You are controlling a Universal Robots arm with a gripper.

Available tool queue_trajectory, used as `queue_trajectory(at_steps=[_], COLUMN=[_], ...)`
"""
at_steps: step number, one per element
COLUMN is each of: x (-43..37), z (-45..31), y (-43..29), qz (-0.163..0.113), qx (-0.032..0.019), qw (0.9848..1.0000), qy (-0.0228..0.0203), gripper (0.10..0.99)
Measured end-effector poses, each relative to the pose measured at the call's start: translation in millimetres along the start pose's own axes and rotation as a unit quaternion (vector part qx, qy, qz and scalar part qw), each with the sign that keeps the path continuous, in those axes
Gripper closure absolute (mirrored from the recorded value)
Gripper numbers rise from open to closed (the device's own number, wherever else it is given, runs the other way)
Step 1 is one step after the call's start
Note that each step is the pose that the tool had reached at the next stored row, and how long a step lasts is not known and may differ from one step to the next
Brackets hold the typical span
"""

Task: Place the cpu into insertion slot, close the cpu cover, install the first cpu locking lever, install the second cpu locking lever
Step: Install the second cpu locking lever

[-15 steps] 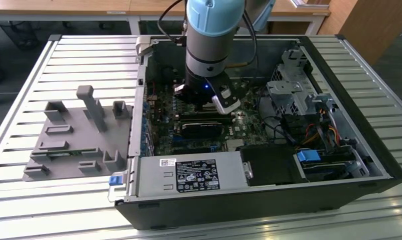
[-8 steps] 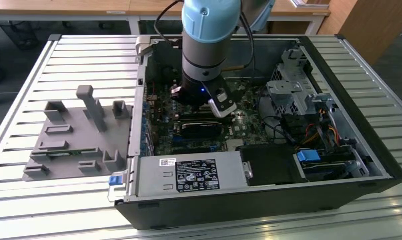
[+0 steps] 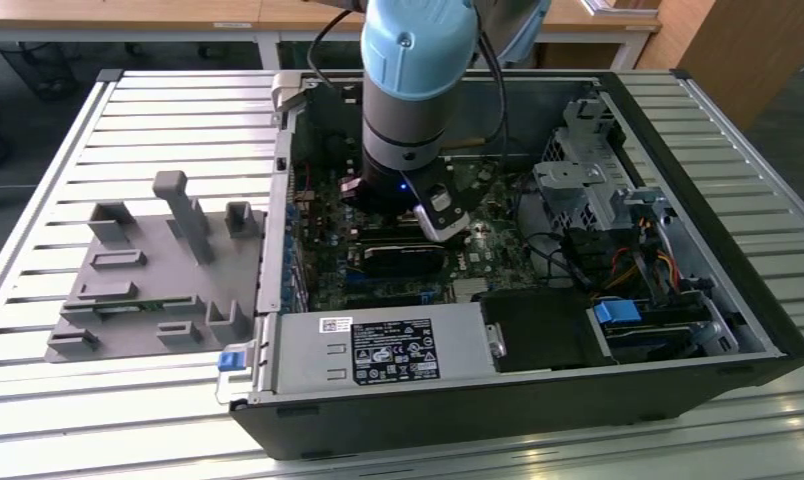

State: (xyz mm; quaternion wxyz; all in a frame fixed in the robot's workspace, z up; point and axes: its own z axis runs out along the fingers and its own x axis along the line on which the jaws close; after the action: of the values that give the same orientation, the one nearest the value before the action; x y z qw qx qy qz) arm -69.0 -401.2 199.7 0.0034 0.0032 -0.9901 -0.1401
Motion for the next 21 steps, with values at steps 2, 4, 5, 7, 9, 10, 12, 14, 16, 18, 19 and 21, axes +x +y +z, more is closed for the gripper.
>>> queue_trajectory(at_steps=[2, 4, 5, 7, 9, 10, 12, 14, 16, 18, 19, 21], x=[0.4, 0.8, 0.9, 1.5, 2.4, 2.9, 3.5, 4.1, 4.8, 5.2, 5.4, 5.9], z=[1.3, 2.9, 3.5, 4.4, 5.2, 5.8, 6.8, 7.6, 8.6, 10.0, 10.6, 11.3], y=[-0.7, -1.2, -1.4, -1.7, -1.9, -2.0, -2.3, -2.6, -2.8, -3.2, -3.4, -3.7], qz=[0.001, 0.001, 0.001, 0.002, 0.002, 0.002, 0.002, 0.003, 0.003, 0.003, 0.003, 0.003], qx=[-0.0033, -0.0058, -0.0068, -0.0091, -0.0116, -0.0127, -0.014, -0.0149, -0.0158, -0.0164, -0.0163, -0.0162], qw=[1.0, 1.0, 1.0, 1.0, 0.9999, 0.9999, 0.9999, 0.9999, 0.9999, 0.9999, 0.9999, 0.9999], qy=[-0.0002, -0.0004, -0.0005, -0.0006, -0.0007, -0.0007, -0.0008, -0.0008, -0.0009, -0.0011, -0.0011, -0.001], gripper=[0.98, 0.98, 0.98, 0.98, 0.98, 0.98, 0.98, 0.98, 0.98, 0.98, 0.98, 0.98])
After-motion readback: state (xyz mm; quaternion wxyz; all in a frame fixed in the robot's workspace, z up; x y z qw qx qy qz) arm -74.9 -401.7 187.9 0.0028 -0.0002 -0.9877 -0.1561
